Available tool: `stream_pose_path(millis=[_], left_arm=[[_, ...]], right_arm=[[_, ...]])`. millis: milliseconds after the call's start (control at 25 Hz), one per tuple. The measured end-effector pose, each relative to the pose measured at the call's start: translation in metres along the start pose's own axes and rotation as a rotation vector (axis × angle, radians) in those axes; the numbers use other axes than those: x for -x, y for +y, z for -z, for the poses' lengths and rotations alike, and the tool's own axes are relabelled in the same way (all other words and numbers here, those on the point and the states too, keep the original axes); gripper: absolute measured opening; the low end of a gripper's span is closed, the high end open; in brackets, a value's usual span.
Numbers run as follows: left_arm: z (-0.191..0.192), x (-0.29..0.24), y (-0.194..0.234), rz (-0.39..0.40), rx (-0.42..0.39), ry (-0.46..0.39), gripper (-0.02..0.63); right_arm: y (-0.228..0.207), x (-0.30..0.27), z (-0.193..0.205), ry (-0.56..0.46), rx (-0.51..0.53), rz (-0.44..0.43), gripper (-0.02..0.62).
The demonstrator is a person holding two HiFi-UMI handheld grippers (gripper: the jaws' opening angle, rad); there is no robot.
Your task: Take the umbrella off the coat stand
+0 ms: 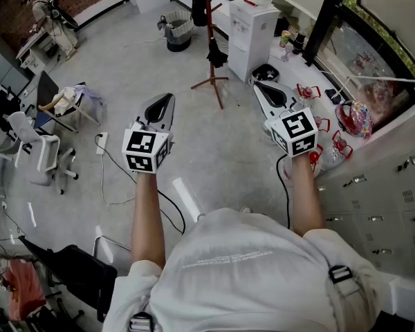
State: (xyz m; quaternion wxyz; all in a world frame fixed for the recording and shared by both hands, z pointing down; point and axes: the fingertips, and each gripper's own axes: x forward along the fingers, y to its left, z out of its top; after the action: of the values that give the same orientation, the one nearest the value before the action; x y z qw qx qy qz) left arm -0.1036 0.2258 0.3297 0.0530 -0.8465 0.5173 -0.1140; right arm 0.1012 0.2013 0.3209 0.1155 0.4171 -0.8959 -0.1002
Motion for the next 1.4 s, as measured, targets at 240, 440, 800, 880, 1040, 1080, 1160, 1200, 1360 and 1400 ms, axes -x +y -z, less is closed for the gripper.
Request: stream_pose_path(millis=[240,440,800,880,1040,1080,1160,1200,1360,1400], left_arm=[[0.001,0.007,0.009,-0.015,-0.002,0.0,0.014],[0.001,0.013,0.016,-0.021,0.003,-0.009,0.014],[0.017,0.028,0.035,-0.015,0.037,-0.012,0.014],[0.022,0.035,0.04,-0.013,0.039,-0.013,0.014],[0.032,0.052,0.059,-0.014,0.05,-0.008,0.014],[0.035,0.056,0.065,-0.012,0.058,-0.005,0.014],[0.04,0.06,0.073,-0.008,0.078,0.002,0.014],[0.043,0.061,0.075,-0.007,0.087,0.004,0.014],[0.048,0.06,0.079,0.009,0.105,0.005,0.014],[0.049,0.058,0.079,0.014,0.109,0.005,0.014]], right_arm=[[0.005,0.0,0.001,0.006,0.013,-0.004,0.023],[0.008,-0.003,-0.003,-0.008,-0.01,0.014,0.023],[0.026,-0.012,-0.012,-0.027,-0.064,0.018,0.023],[0.035,-0.014,-0.011,-0.019,-0.072,0.019,0.023],[0.059,-0.022,-0.012,0.001,-0.083,0.02,0.023],[0.065,-0.024,-0.013,0.006,-0.086,0.019,0.023],[0.075,-0.029,-0.014,0.015,-0.094,0.013,0.023],[0.08,-0.031,-0.014,0.021,-0.098,0.008,0.023],[0.088,-0.038,-0.01,0.045,-0.093,-0.002,0.023],[0.087,-0.04,-0.01,0.051,-0.09,0.0,0.023]])
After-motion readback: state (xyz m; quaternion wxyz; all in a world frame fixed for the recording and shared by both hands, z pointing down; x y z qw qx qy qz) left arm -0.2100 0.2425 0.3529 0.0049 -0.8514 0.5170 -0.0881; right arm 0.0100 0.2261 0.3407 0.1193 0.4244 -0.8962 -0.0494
